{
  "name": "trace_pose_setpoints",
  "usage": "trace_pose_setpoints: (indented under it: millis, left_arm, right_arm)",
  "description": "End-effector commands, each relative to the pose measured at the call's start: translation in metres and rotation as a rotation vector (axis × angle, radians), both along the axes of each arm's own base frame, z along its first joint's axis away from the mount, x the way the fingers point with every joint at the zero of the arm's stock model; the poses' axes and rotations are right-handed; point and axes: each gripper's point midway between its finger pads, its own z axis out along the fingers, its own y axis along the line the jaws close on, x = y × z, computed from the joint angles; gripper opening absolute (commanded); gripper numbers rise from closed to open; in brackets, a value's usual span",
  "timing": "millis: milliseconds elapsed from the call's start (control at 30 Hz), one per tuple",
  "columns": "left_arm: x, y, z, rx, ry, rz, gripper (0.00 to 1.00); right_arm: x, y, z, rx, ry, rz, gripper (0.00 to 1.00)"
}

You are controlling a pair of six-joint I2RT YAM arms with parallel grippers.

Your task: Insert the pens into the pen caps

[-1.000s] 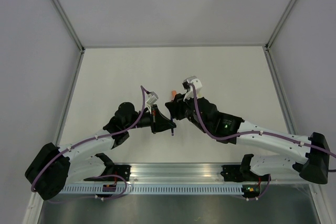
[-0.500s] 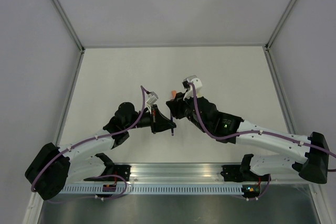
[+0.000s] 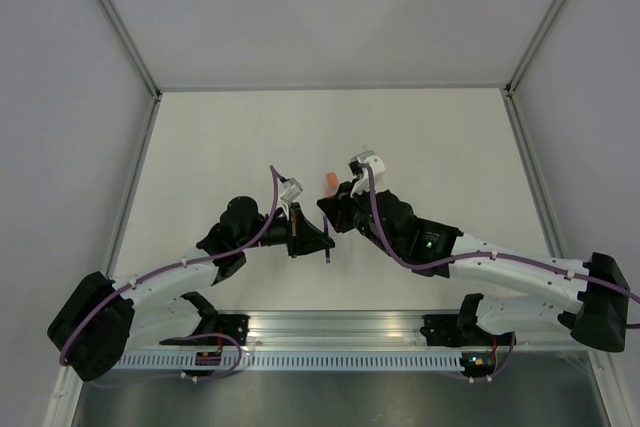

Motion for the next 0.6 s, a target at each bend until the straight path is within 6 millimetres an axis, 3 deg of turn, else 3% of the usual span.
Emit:
trace_pose_setpoints:
  millis: [0,300,567]
  left_arm:
    - [0.007,-0.002,0.031,-0.088,-0.086,0.023,0.02]
    - [0.022,-0.003,0.047,-0.087,-0.063,0.078,0.02]
    - [0.046,0.007,0.061,-0.108,-0.026,0.14,0.02]
  right_arm:
    - [-0.015,0.002,-0.016,0.001,0.047,0.056,0.0]
    - [-0.022,-0.001,-0.047,-0.039,0.101,0.074,0.0]
    - [-0.029,0.001,-0.056,-0.029,0.106,0.115,0.0]
